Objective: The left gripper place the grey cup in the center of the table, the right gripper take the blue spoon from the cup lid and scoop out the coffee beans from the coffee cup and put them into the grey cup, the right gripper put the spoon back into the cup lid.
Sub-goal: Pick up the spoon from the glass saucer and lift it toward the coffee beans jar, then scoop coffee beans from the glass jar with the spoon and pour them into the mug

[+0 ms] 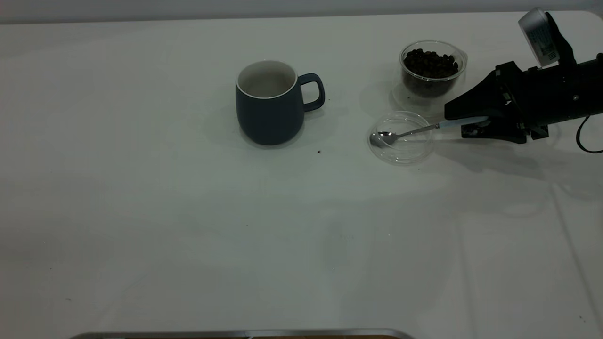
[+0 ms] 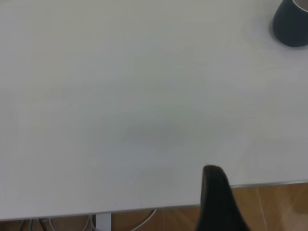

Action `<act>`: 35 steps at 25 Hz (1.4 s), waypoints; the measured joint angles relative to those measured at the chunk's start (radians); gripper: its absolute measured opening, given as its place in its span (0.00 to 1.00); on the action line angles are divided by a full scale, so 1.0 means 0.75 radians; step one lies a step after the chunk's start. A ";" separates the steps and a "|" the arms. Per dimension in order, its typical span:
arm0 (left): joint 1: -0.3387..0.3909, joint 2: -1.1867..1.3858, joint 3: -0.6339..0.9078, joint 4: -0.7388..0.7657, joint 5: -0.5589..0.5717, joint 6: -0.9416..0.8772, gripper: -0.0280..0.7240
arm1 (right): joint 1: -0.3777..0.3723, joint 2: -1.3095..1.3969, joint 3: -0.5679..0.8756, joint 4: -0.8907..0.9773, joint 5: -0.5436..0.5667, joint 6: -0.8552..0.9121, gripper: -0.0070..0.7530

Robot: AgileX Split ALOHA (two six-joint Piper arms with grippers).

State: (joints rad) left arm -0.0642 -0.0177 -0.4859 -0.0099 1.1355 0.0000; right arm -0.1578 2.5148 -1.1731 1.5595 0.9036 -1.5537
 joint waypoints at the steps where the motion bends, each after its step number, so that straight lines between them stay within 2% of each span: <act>1: 0.000 0.000 0.000 0.000 0.000 0.000 0.72 | 0.000 0.000 0.000 0.001 0.000 -0.002 0.70; 4: 0.000 0.000 0.000 0.000 0.000 0.000 0.72 | 0.000 0.001 0.000 0.002 0.000 -0.002 0.57; 10: 0.000 0.000 0.000 0.000 0.000 0.010 0.72 | 0.001 0.001 0.000 -0.005 0.008 -0.002 0.22; 12: 0.000 0.000 0.000 0.000 0.000 0.010 0.72 | 0.000 0.001 -0.001 -0.020 0.056 -0.002 0.15; 17: 0.000 0.000 0.000 0.000 0.000 0.010 0.72 | -0.018 -0.020 -0.004 -0.122 0.085 0.027 0.15; 29: 0.000 0.000 0.000 0.000 0.000 0.009 0.72 | -0.024 -0.358 -0.004 -0.485 0.030 0.372 0.15; 35: 0.000 0.000 0.000 0.000 0.000 0.009 0.72 | -0.015 -0.502 0.006 -0.449 -0.027 0.390 0.15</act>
State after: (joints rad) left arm -0.0642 -0.0177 -0.4859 -0.0099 1.1355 0.0067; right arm -0.1692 2.1380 -1.1690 1.2223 0.8836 -1.2608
